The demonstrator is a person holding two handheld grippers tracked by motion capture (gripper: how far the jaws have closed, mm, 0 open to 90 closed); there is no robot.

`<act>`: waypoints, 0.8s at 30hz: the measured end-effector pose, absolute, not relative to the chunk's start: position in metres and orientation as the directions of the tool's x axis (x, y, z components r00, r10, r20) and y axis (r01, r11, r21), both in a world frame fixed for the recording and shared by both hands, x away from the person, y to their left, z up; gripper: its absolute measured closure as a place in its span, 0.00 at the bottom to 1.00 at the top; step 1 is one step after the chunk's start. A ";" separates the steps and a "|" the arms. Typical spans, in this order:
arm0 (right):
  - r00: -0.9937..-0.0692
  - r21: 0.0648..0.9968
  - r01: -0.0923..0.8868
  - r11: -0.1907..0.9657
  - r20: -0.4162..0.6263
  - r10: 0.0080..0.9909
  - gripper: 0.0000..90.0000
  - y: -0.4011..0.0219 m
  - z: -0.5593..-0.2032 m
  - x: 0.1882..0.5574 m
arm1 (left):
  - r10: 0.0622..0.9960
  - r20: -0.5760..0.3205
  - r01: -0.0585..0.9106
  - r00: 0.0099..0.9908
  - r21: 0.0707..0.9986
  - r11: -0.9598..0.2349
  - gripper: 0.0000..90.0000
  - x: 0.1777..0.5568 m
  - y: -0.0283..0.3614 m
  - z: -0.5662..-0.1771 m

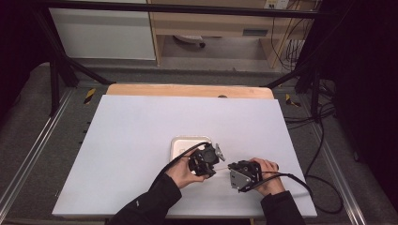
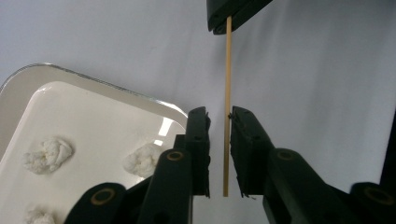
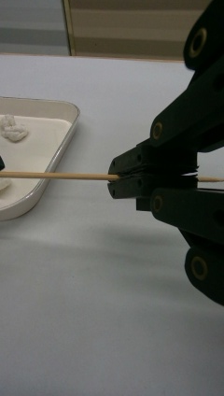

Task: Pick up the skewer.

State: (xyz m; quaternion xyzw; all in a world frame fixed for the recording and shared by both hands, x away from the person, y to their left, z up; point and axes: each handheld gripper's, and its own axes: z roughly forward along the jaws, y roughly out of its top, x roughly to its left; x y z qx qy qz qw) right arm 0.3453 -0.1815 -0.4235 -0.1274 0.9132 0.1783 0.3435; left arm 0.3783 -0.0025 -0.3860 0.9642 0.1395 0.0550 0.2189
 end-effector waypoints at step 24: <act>-0.735 0.208 -0.374 0.904 -0.661 -0.152 0.99 -0.180 -0.425 0.343 | 0.255 0.060 0.213 0.965 0.385 -0.898 0.98 0.374 -0.015 -0.394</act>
